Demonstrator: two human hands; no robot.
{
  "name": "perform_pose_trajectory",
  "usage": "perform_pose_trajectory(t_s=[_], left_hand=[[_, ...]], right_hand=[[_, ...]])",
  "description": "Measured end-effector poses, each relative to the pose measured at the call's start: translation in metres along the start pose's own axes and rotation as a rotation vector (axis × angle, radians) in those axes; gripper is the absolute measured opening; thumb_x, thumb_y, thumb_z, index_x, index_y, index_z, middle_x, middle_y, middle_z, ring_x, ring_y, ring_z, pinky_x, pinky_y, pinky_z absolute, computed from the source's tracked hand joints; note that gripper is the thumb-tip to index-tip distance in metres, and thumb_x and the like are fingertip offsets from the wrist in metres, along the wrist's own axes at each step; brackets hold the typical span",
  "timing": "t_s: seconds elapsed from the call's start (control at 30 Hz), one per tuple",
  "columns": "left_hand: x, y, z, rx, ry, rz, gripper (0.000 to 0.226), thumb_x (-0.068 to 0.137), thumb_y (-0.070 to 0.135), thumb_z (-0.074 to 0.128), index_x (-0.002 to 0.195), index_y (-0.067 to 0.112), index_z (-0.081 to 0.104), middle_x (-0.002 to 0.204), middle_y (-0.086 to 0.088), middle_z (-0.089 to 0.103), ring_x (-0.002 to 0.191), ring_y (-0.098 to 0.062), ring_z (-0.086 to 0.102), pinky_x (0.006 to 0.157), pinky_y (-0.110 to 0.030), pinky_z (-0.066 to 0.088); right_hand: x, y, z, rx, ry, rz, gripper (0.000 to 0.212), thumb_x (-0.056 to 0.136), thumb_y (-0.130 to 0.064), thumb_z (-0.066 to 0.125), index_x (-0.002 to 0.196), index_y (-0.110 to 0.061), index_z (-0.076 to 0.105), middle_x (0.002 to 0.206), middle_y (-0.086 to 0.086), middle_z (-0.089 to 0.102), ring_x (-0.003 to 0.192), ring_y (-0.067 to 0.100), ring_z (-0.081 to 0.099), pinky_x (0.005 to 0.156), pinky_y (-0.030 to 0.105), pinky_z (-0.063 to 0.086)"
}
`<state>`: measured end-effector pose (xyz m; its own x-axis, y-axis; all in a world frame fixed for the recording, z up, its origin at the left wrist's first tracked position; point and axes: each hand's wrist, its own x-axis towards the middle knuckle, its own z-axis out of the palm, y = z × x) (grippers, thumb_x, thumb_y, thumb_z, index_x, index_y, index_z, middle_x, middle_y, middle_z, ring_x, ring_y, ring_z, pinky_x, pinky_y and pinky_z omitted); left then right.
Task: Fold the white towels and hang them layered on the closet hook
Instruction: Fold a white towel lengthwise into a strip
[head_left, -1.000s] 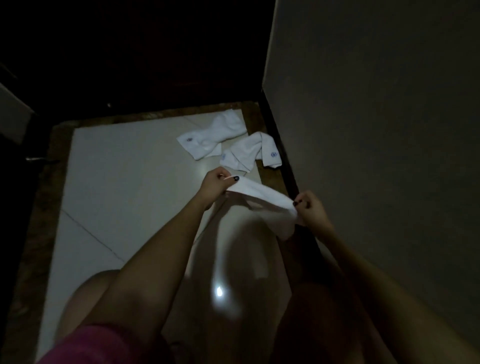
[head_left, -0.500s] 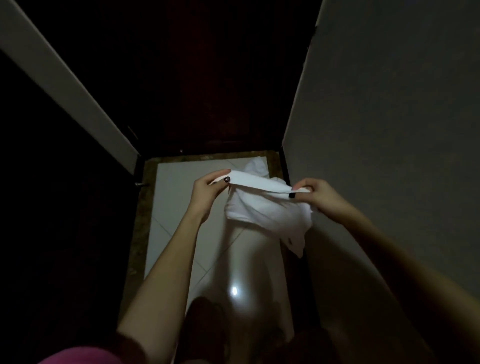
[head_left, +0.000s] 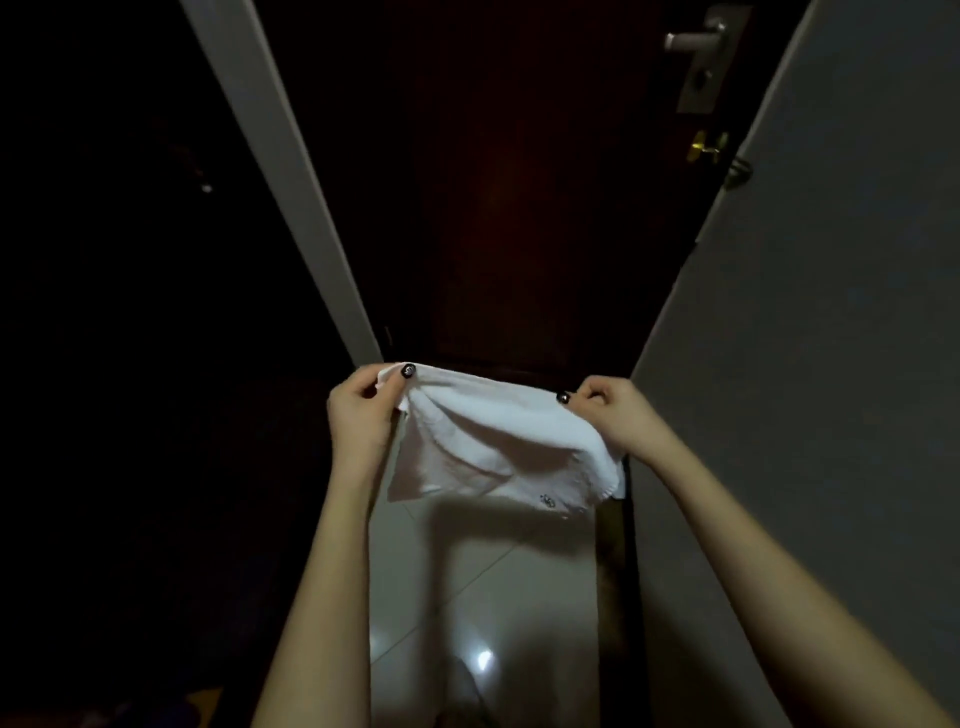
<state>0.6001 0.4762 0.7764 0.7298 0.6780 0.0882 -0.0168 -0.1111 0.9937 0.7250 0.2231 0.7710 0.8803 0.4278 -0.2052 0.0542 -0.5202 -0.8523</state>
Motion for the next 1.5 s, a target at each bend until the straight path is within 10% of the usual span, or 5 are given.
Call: perform_pose_trajectory(t_s=[0.3,0.53,0.93,1.27,1.5], left_hand=[[-0.021,0.029,-0.117,0.328,0.356,0.11,0.014,0.09,0.012,0.067,0.077,0.01,0.072,0.075,0.005,0.06,0.073,-0.006,0.057,0.069,-0.023,0.044],[-0.034,0.068,-0.171,0.086,0.33,0.107,0.026,0.087,0.005,0.069,0.09,0.03,0.075,0.089,0.012,0.076,0.088,-0.001,0.07,0.071,-0.01,0.049],[-0.044,0.112,-0.184,0.105,0.315,0.166,0.025,0.081,0.04,0.06,0.094,0.022,0.069,0.093,0.008,0.066,0.088,-0.024,0.061,0.08,-0.025,0.045],[-0.051,0.116,-0.16,0.124,0.589,0.171,0.017,0.086,0.003,0.068,0.085,0.02,0.068,0.081,0.012,0.067,0.077,0.0,0.059,0.071,-0.012,0.046],[-0.082,0.116,-0.151,0.278,0.802,0.163,0.013,0.091,0.016,0.063,0.086,0.028,0.065,0.085,0.011,0.065,0.082,-0.002,0.06,0.074,-0.013,0.045]], right_hand=[[-0.013,-0.127,0.092,0.1,-0.329,-0.339,0.02,0.092,-0.003,0.058,0.1,-0.018,0.07,0.05,0.003,0.042,0.048,0.009,0.033,0.049,0.021,0.028],[-0.024,-0.2,0.159,0.424,-0.797,-0.263,0.029,0.072,-0.02,0.077,0.1,-0.013,0.073,0.084,0.014,0.073,0.081,0.02,0.072,0.077,0.027,0.057],[-0.005,-0.27,0.204,0.371,-0.674,-0.585,0.012,0.082,-0.004,0.075,0.072,-0.009,0.069,0.058,0.014,0.067,0.053,0.017,0.064,0.053,0.02,0.049],[0.014,-0.277,0.205,0.243,-0.721,-0.837,0.02,0.084,-0.017,0.075,0.067,-0.018,0.064,0.057,-0.005,0.059,0.053,0.003,0.053,0.054,0.018,0.043],[0.046,-0.259,0.202,-0.304,-0.797,-0.979,0.023,0.088,-0.044,0.062,0.085,-0.021,0.066,0.121,-0.007,0.041,0.118,0.015,0.043,0.093,0.025,0.031]])
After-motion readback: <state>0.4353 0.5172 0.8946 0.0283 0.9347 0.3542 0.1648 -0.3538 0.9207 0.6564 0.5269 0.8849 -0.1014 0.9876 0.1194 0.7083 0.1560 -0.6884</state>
